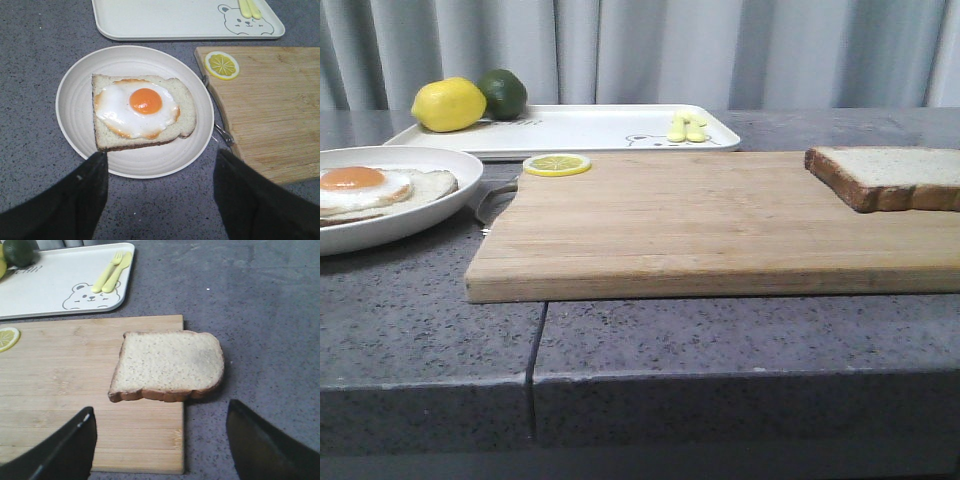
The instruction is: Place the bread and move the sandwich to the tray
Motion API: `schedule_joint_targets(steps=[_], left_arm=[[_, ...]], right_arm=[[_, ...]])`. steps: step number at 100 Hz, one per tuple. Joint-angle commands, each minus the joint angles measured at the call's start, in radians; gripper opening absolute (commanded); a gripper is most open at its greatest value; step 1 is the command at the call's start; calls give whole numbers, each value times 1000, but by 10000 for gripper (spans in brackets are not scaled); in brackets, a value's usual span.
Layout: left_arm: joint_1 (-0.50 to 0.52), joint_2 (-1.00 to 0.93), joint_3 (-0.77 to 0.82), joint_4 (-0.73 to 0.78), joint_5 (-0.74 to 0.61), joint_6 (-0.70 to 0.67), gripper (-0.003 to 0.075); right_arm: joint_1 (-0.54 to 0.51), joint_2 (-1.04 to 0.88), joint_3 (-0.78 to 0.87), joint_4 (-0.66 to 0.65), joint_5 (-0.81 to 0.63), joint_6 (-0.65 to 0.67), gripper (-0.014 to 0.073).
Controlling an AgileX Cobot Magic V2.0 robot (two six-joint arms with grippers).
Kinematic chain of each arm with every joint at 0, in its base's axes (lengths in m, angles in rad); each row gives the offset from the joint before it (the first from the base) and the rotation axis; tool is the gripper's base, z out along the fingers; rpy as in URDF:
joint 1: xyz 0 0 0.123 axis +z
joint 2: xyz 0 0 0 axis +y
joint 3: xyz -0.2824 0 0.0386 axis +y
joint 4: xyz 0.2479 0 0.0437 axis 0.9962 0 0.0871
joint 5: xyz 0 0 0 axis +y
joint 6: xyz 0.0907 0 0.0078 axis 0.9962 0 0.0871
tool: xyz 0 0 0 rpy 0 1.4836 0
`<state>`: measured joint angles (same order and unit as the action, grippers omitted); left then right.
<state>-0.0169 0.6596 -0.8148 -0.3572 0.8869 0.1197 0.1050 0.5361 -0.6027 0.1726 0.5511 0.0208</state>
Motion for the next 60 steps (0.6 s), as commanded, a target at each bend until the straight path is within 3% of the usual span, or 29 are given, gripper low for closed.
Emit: schedule_joint_targets(steps=[1,28,46,60], left_arm=[[1,6,-35,-22,-62,0,418],[1,6,-35,-22,-62,0,418],[1,6,-35,-22,-62,0,418],[1,6,-35,-22,-62,0,418]], right_arm=[[-12,12,-38,69,-93,-70,540],[-224,100,-38,435,-94,-405,540],[-272,194,-38,728,-100,-617,540],[-349,275,-37,855,-82,-712,540]])
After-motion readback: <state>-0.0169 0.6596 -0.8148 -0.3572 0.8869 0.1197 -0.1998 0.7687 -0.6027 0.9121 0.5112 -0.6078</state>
